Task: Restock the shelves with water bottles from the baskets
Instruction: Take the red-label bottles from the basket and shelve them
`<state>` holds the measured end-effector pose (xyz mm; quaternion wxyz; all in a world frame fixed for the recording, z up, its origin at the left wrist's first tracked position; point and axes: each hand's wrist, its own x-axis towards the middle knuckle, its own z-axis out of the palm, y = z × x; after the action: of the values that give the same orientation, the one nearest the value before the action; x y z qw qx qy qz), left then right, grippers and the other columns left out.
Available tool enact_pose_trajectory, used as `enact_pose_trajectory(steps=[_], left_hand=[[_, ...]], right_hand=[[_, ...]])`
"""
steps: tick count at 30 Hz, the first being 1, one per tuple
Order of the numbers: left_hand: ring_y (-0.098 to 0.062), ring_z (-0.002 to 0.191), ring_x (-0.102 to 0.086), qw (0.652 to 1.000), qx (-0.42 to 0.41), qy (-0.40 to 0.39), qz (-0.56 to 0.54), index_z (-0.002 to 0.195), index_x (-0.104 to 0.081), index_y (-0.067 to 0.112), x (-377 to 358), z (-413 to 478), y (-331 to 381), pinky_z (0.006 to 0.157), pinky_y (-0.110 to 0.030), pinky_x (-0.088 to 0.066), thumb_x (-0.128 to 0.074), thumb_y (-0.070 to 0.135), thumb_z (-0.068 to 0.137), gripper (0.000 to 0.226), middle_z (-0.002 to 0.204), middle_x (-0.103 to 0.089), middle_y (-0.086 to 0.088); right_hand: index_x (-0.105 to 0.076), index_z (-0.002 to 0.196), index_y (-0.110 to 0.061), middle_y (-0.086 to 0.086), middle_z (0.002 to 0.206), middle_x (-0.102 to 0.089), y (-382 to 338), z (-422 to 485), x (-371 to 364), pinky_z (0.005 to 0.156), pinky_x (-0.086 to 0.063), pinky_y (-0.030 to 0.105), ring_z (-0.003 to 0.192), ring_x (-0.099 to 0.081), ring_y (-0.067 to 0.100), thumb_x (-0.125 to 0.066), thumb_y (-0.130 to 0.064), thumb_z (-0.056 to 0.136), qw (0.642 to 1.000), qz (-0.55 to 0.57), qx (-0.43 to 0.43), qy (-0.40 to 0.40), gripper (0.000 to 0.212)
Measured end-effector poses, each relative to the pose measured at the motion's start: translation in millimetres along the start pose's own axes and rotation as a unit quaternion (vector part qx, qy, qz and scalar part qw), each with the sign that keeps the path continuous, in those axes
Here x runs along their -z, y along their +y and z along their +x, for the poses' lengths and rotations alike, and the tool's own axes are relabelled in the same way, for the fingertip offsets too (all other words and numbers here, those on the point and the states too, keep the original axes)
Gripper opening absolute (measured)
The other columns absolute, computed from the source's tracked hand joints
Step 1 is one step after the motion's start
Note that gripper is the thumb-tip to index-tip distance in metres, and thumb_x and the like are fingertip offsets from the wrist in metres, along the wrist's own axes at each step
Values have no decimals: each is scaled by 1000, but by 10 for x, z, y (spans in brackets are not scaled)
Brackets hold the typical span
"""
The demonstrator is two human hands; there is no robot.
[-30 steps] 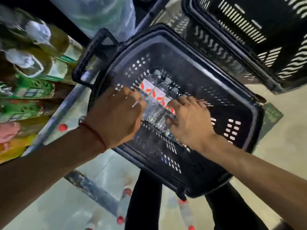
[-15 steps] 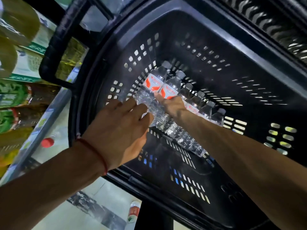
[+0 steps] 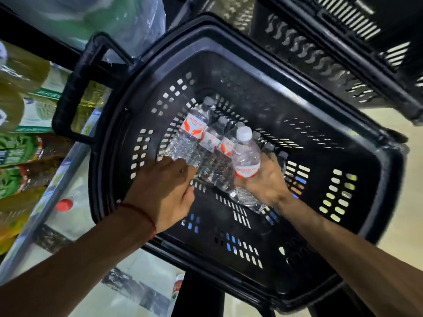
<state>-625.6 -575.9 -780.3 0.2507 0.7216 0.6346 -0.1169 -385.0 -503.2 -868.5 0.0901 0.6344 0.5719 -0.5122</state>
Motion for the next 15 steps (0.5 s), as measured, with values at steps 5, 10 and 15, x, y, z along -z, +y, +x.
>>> enact_pose_trajectory(steps=[5, 10, 15], left_hand=[[-26, 111, -60, 988, 94, -68, -104, 126, -60, 16, -132, 300, 70, 89, -41, -53, -59, 34, 95, 36, 119, -63, -3], [-27, 127, -54, 947, 243, -54, -203, 142, -47, 8, -520, 865, 8, 105, -39, -50, -73, 30, 90, 62, 140, -54, -12], [-36, 139, -45, 899, 354, -51, -253, 154, -28, 7, -926, 1304, -184, 114, -48, -41, -83, 31, 84, 92, 153, -42, -19]], right_hand=[[-58, 116, -26, -7, 109, -70, -35, -456, 346, 90, -60, 42, 100, -70, 16, -86, -44, 62, 999, 21, 31, 27, 64], [-55, 120, -24, -10, 106, -71, -188, -540, 615, 88, -62, 37, 96, -72, 12, -89, -33, 62, 999, 14, 48, 6, 68], [-58, 130, -20, -10, 108, -72, -240, -360, 757, 94, -57, 21, 98, -70, 1, -92, -18, 68, 997, 16, 73, -38, 71]])
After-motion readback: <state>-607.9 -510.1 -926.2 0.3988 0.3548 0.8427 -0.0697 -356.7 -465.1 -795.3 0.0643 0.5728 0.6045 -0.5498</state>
